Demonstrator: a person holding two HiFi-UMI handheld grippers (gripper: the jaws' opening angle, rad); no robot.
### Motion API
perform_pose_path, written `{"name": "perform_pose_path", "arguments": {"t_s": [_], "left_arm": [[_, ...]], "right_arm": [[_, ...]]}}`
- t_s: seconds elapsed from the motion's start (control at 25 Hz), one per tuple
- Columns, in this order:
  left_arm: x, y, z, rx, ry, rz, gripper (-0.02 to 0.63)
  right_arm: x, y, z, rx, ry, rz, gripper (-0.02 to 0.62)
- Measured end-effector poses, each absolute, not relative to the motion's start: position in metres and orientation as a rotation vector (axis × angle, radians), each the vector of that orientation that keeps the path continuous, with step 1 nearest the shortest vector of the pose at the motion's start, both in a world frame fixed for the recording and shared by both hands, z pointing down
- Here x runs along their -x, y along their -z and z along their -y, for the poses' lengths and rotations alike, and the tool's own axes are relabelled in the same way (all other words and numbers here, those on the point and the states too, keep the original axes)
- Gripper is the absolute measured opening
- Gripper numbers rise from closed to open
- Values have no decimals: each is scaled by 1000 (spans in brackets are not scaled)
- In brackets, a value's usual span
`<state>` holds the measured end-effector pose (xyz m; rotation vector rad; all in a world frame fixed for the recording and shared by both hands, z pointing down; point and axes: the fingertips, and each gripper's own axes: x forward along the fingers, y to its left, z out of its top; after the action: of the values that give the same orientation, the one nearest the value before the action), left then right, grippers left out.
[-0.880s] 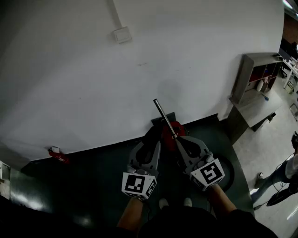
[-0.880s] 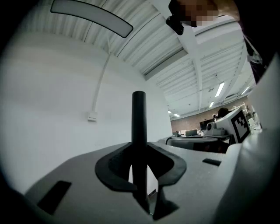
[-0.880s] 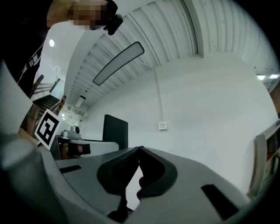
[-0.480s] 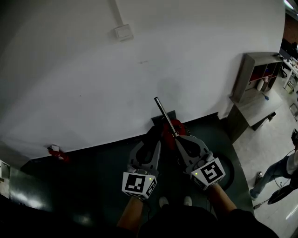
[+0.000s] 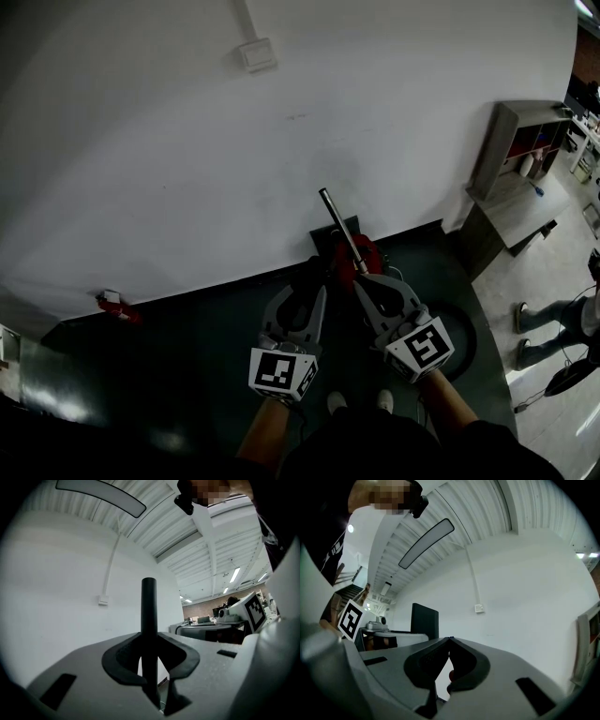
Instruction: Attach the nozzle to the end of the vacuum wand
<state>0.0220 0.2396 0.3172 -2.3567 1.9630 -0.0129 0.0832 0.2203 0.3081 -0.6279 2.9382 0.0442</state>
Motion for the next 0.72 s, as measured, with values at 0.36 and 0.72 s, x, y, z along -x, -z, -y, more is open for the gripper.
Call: {"name": "perform_pose_path", "arguments": {"t_s": [0.36, 0.72], "left_arm": [[26, -331, -250, 2417, 19, -1941, 87], [55, -340, -243, 2448, -1, -1936, 87]], "right_arm": [[-42, -316, -227, 721, -5, -2921, 17], [-18, -327, -222, 777, 27, -2949, 17]]}}
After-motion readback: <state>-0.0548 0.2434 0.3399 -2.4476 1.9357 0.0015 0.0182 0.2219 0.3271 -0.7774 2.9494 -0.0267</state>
